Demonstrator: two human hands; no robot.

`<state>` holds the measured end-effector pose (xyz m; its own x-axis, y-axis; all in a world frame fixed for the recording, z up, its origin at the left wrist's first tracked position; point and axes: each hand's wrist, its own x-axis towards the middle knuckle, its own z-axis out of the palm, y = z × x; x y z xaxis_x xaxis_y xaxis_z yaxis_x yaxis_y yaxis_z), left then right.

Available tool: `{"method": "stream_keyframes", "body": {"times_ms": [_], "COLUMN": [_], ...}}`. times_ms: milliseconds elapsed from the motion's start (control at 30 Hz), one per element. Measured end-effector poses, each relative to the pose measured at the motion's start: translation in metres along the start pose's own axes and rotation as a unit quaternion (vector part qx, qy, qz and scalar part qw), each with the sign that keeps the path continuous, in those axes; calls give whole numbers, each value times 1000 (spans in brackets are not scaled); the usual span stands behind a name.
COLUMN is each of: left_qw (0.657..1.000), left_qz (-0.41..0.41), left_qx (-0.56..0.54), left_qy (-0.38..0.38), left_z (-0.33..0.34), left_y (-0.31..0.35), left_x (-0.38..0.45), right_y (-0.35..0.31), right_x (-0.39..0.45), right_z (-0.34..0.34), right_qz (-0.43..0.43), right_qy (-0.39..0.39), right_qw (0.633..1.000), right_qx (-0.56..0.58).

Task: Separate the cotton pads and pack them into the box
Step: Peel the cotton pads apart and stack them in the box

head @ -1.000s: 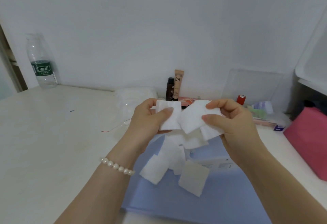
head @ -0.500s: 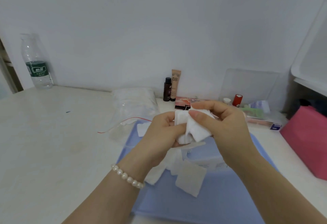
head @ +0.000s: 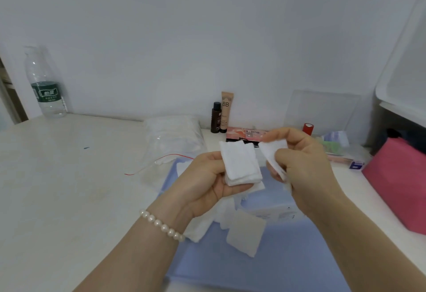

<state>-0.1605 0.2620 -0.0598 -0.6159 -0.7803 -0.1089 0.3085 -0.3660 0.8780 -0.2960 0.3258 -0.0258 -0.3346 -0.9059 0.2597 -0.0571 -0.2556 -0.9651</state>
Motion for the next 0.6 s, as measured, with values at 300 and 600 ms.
{"method": "stream_keyframes", "body": {"times_ms": [300, 600], "left_qw": [995, 999], "left_qz": [-9, -15], "left_qx": [85, 25], "left_qy": [-57, -26], "left_z": [3, -4], "left_y": [2, 4], "left_x": [-7, -2], "right_y": [6, -20], "right_x": [-1, 6], "right_z": [5, -26], "right_qz": [-48, -15], "right_qy": [-104, -16], "right_qw": [971, 1000], "right_qx": [-208, -8]}}
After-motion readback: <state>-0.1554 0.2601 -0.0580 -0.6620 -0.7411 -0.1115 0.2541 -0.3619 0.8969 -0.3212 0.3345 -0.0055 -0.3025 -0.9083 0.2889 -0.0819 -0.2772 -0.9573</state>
